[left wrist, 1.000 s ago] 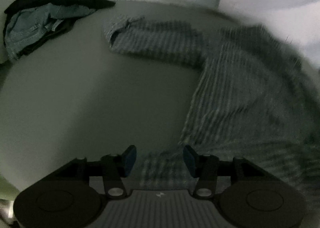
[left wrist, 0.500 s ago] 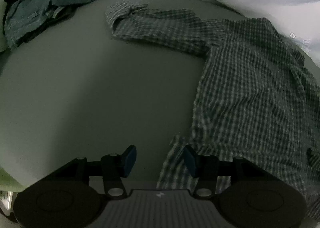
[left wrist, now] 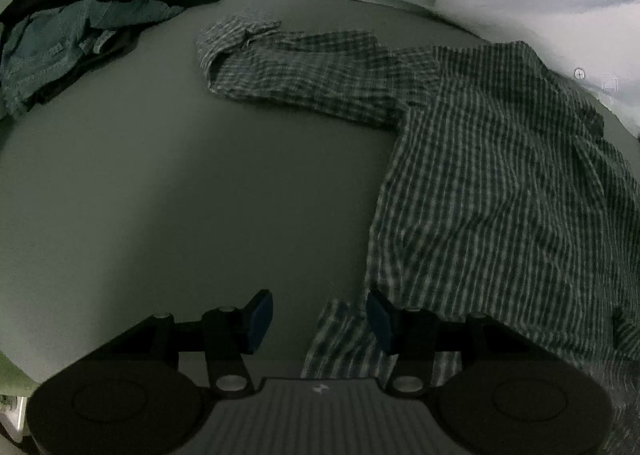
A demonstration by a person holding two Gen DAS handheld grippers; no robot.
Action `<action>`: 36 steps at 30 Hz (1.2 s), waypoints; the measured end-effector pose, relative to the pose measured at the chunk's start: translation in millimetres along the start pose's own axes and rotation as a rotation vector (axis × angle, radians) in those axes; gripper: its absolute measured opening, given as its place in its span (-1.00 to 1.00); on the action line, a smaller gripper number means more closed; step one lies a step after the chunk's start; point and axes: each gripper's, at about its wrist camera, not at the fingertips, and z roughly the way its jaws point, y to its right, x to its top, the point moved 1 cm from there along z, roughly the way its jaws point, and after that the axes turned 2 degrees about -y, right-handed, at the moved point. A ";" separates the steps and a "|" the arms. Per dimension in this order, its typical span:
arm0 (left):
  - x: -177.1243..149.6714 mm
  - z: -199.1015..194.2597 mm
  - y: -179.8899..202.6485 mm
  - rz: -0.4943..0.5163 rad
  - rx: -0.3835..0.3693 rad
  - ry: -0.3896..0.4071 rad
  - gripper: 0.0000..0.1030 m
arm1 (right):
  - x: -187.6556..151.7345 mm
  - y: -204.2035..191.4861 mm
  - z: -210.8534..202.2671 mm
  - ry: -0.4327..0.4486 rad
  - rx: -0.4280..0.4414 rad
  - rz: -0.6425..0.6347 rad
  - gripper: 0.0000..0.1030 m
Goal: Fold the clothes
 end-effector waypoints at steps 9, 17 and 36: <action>46.0 7.2 33.3 0.085 -0.050 0.051 0.34 | 53.8 14.5 -8.3 0.175 0.016 0.049 -0.13; 126.4 21.4 92.4 0.310 -0.145 0.215 0.93 | 184.2 -56.0 27.7 0.316 0.276 -0.075 0.71; 277.3 189.9 184.2 0.475 -0.313 0.239 -0.96 | 353.7 -162.4 183.8 0.280 0.569 -0.103 -0.92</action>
